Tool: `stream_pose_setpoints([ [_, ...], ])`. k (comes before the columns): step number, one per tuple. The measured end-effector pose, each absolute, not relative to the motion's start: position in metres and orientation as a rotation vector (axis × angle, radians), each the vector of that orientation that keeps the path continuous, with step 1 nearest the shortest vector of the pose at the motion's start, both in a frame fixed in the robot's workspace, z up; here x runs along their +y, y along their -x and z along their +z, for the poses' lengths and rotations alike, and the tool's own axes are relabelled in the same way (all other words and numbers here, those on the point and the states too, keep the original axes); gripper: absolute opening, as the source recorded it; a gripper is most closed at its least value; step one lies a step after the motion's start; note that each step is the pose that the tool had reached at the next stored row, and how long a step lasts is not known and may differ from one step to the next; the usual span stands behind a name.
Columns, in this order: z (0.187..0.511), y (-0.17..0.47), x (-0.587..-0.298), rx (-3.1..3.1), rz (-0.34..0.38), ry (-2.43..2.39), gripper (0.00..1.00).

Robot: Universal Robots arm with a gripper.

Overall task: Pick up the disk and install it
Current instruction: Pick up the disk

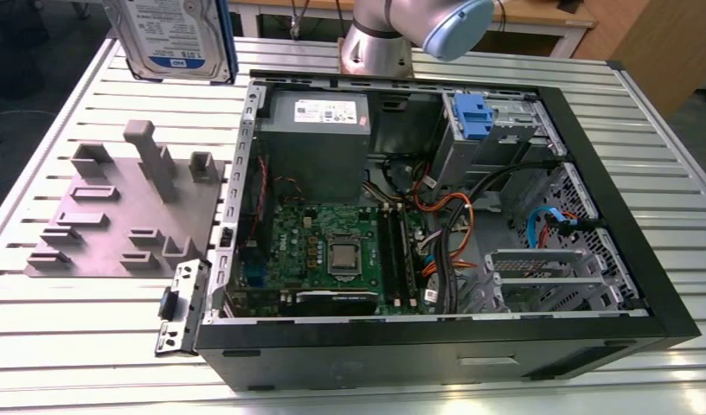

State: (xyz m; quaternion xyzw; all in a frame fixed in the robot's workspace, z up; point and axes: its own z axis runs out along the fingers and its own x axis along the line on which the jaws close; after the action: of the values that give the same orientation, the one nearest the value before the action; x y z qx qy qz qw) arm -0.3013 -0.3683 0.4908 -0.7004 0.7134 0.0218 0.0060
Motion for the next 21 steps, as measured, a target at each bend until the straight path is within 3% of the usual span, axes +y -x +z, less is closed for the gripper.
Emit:
stream_pose_setpoints([
  [21,0.4909,0.2925,-0.3683,2.233,0.068,2.192,0.37],
])
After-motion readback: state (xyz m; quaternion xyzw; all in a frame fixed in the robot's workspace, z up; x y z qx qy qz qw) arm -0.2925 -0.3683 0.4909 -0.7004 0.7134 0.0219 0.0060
